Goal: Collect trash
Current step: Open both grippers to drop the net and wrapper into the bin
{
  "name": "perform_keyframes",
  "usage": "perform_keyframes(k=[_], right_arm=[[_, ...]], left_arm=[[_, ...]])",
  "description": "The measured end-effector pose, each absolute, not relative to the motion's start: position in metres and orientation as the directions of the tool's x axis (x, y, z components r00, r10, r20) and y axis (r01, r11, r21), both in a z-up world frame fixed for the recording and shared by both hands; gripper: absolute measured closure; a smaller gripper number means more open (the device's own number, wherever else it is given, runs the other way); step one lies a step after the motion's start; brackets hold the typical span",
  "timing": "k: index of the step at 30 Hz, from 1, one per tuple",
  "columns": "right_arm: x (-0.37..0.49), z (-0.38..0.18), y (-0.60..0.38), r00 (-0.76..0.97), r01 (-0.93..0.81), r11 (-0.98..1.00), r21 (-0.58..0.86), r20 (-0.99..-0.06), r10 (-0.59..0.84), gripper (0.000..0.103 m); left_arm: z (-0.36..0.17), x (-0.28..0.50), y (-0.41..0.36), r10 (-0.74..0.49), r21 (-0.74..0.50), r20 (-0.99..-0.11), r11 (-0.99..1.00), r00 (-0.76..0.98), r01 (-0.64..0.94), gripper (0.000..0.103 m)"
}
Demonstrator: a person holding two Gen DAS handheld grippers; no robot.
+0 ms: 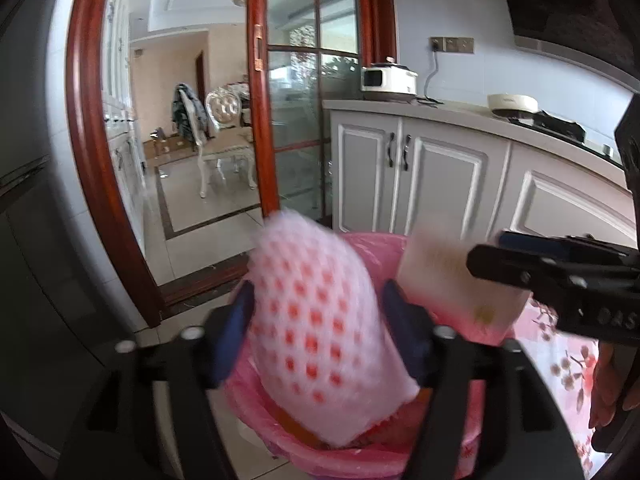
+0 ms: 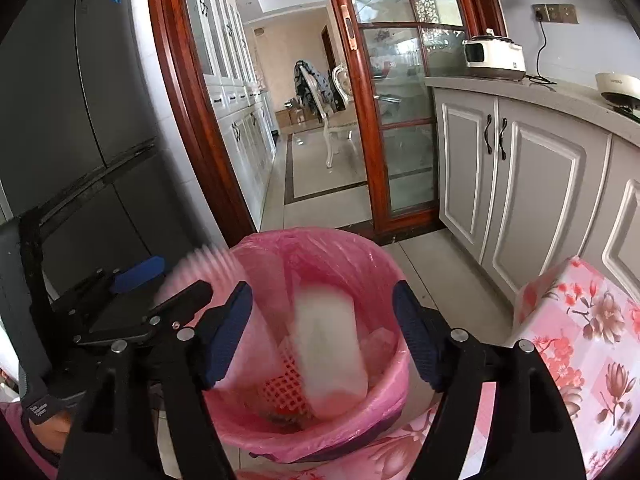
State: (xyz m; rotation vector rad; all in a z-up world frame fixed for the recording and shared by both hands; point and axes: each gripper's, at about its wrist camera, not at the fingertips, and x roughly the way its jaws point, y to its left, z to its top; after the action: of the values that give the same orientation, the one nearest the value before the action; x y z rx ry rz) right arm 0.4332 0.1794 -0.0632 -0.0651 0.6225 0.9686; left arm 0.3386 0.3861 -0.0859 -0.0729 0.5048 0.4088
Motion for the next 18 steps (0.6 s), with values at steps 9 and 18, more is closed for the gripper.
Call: perform_keyframes(k=[9, 18], right_arm=[[0.417, -0.057, 0.147, 0.443, -0.768, 0.604, 0.214, -0.505, 0.741, 0.033], [0.375, -0.036, 0.114, 0.500, -0.739, 0.647, 0.188, -0.491, 0.713, 0.028]], left_arm=[[-0.083, 0.305, 0.390, 0.412, -0.002, -0.470, 0.884, 0.781, -0.467, 0.013], [-0.057, 0.260, 0.357, 0.453, 0.038, -0.432, 0.873, 0.780, -0.486, 0.004]])
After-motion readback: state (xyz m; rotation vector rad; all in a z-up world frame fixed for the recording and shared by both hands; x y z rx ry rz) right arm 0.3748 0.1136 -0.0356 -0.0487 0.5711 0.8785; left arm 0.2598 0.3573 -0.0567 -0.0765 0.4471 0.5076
